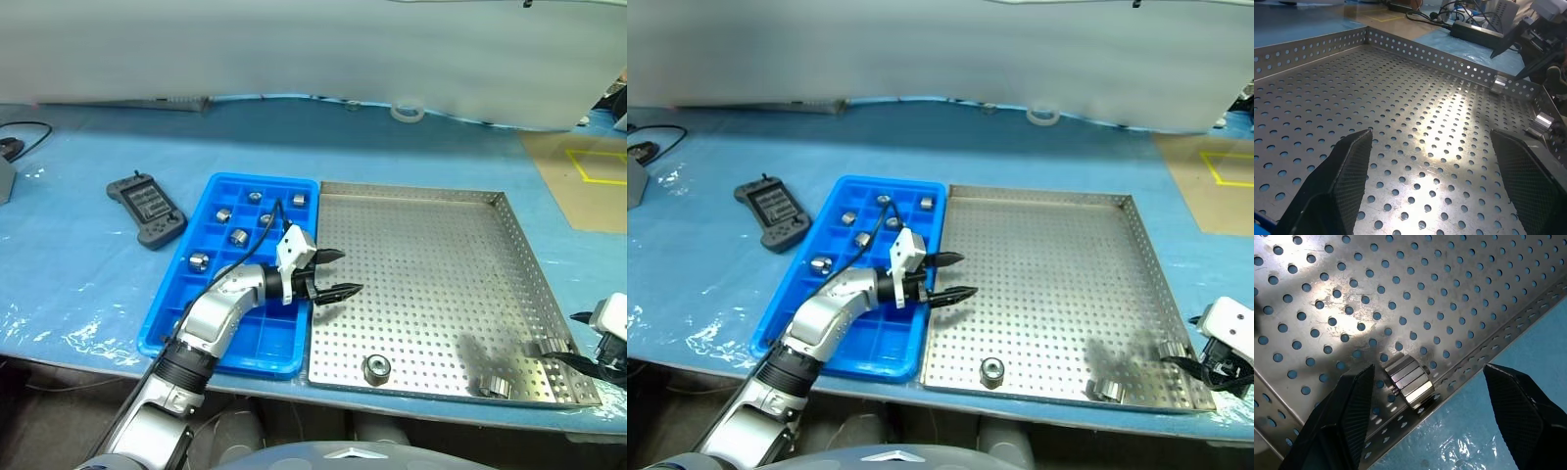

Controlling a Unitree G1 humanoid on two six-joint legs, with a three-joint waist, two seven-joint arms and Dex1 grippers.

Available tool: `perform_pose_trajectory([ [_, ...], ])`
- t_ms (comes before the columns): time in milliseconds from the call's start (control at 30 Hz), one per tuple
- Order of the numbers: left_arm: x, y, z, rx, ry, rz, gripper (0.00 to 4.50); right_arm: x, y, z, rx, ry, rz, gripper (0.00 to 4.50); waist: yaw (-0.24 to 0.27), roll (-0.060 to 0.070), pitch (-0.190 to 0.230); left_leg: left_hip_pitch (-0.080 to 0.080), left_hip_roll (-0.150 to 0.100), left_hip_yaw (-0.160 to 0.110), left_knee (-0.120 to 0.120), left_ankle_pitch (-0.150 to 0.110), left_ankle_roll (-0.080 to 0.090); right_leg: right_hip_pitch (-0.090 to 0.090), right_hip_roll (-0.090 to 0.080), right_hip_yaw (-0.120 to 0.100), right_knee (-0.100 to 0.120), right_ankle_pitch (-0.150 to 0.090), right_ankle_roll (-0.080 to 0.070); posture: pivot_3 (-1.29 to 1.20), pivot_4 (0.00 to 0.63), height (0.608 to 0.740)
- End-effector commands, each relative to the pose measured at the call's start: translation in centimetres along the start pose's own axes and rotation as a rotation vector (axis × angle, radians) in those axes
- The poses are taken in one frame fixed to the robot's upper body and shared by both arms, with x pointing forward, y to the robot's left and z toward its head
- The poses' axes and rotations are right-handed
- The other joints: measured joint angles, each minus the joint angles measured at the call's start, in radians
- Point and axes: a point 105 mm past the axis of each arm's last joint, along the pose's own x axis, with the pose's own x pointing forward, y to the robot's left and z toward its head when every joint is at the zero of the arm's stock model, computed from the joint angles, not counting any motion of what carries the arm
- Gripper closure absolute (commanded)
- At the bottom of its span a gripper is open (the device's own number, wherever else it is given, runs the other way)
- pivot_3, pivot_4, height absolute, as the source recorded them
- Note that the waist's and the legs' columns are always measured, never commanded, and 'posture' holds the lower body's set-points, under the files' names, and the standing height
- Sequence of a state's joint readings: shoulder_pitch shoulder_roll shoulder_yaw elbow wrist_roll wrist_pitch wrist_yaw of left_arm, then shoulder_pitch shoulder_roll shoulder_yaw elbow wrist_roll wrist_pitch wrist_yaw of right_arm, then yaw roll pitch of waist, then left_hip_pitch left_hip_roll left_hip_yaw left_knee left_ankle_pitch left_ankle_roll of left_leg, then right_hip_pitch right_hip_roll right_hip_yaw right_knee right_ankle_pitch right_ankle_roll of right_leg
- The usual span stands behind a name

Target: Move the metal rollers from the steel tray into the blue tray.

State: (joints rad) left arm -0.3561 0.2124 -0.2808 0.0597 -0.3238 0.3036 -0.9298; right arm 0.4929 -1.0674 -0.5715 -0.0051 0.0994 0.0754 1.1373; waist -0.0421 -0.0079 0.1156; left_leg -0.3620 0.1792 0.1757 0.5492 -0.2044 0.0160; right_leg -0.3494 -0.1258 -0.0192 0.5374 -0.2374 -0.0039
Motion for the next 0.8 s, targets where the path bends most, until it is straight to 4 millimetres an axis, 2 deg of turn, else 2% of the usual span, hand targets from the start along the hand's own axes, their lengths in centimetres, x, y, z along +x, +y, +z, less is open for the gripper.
perform_pose_trajectory([
  [33, -0.1, 0.3, -0.2, -0.001, 0.006, 0.018, 0.46, -0.2, -0.2, 1.0, -0.083, 0.008, 0.037, 0.8, 0.0, 0.0, -0.001, 0.0, 0.0, 0.0, 0.0, 0.0, 0.0, 0.0, 0.0, 0.0, 0.0, 0.0, 0.0, -0.31, 0.15, 0.74],
  [233, -0.2, 0.4, -0.3, -0.01, 0.005, 0.029, 0.46, 0.3, 0.3, 0.4, -0.143, 0.058, 0.118, 0.8, 0.001, 0.0, -0.001, -0.001, 0.0, 0.0, 0.0, 0.0, 0.0, 0.0, 0.0, 0.0, 0.0, 0.0, 0.0, -0.3, 0.15, 0.74],
  [333, -0.3, 0.5, -0.3, -0.011, 0.007, 0.035, 0.46, 0.7, 0.8, -0.6, -0.155, 0.094, 0.158, 0.8, 0.001, -0.001, -0.002, -0.001, 0.0, 0.0, 0.0, 0.0, 0.0, 0.0, 0.0, 0.0, 0.0, 0.0, 0.0, -0.3, 0.15, 0.74],
  [567, -0.3, 0.6, -0.4, -0.012, 0.012, 0.047, 0.46, 2.0, 0.5, -1.8, -0.166, 0.112, 0.156, 0.8, 0.0, -0.001, -0.001, -0.001, 0.0, 0.0, 0.001, 0.0, 0.0, -0.001, 0.0, 0.0, 0.0, 0.0, 0.0, -0.29, 0.15, 0.74],
  [800, -0.5, 0.8, -0.7, -0.015, 0.02, 0.062, 0.46, 3.2, 0.9, -2.0, -0.159, 0.092, 0.166, 0.8, 0.004, -0.001, -0.002, -0.002, 0.0, 0.0, 0.001, -0.001, 0.001, -0.001, 0.0, 0.0, 0.0, 0.0, 0.0, -0.27, 0.15, 0.74],
])
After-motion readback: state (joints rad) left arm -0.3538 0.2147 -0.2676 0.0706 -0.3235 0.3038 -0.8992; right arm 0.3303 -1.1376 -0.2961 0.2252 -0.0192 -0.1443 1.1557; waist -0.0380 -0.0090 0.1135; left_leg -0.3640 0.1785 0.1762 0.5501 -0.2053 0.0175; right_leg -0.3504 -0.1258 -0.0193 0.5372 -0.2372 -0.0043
